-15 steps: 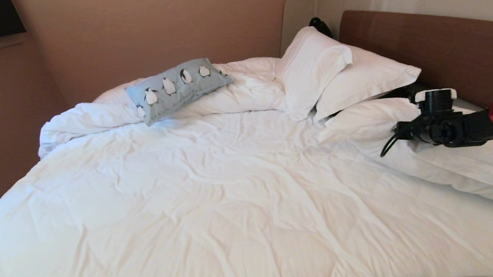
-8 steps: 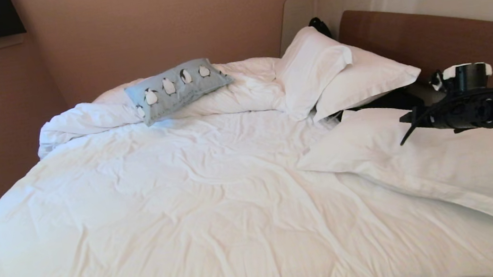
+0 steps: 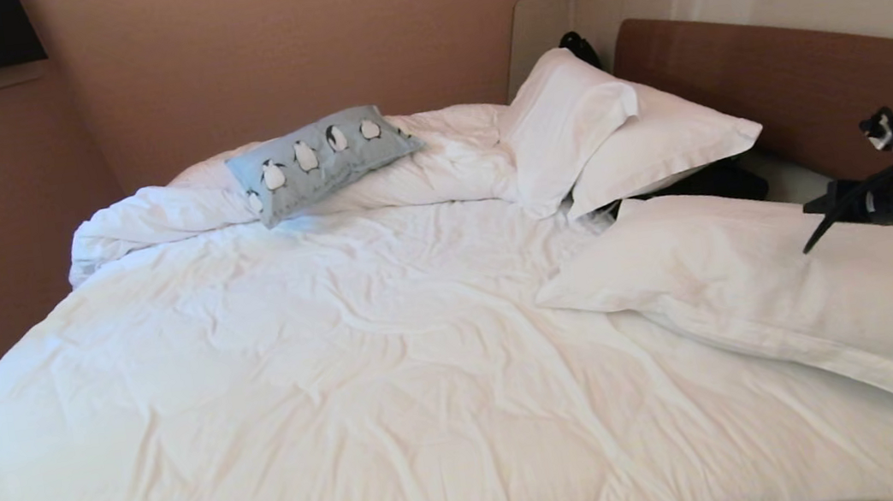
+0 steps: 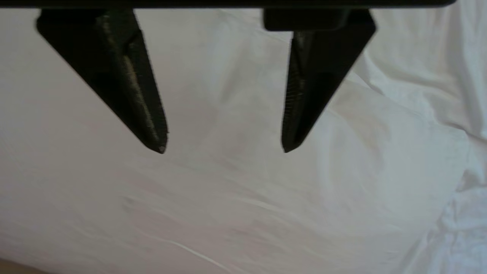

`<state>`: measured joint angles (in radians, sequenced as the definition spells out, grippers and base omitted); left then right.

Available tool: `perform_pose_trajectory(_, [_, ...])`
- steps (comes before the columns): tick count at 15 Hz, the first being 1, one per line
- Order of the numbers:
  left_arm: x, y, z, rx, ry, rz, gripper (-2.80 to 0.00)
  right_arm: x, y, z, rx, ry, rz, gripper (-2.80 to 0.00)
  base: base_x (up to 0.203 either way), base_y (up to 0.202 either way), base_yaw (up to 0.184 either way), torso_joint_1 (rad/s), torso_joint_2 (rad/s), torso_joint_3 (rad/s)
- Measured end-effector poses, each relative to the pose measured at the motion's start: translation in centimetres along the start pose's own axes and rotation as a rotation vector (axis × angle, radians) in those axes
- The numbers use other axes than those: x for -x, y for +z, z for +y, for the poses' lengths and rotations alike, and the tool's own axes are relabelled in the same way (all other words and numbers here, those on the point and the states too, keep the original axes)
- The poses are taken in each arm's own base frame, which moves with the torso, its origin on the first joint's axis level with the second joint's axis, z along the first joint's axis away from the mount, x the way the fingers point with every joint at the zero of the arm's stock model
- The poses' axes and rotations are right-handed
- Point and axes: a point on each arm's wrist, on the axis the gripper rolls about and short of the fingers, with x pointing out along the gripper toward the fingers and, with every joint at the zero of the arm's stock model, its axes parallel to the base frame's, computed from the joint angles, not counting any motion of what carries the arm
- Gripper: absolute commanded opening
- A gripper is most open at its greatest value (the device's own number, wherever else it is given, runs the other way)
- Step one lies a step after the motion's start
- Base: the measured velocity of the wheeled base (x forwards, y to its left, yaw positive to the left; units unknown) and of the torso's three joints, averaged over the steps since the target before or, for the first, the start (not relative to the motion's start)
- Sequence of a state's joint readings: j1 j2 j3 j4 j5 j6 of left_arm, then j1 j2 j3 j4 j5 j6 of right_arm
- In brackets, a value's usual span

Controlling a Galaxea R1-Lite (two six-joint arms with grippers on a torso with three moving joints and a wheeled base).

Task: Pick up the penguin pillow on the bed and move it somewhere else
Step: Place the pillow at the bedside

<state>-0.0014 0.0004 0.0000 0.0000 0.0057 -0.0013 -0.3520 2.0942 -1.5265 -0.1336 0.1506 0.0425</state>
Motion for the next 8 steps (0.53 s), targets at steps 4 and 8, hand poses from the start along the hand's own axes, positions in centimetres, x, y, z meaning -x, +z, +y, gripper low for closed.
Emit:
perform_pose_trajectory(4, [0.0, 0.0, 0.0, 0.000, 0.000, 0.000, -2.80, 2.9, 0.0, -4.6, -0.131, -0.036, -0.009, -2.80, 0.000, 0.000, 0.000, 0.000, 0.00, 0.000])
perform_pose_trajectory(8, [0.0, 0.0, 0.0, 0.000, 0.000, 0.000, -2.80, 6.4, -3.3, -11.2, -0.397, -0.079, 0.050, -2.80, 0.000, 0.000, 0.000, 0.000, 0.00, 0.000])
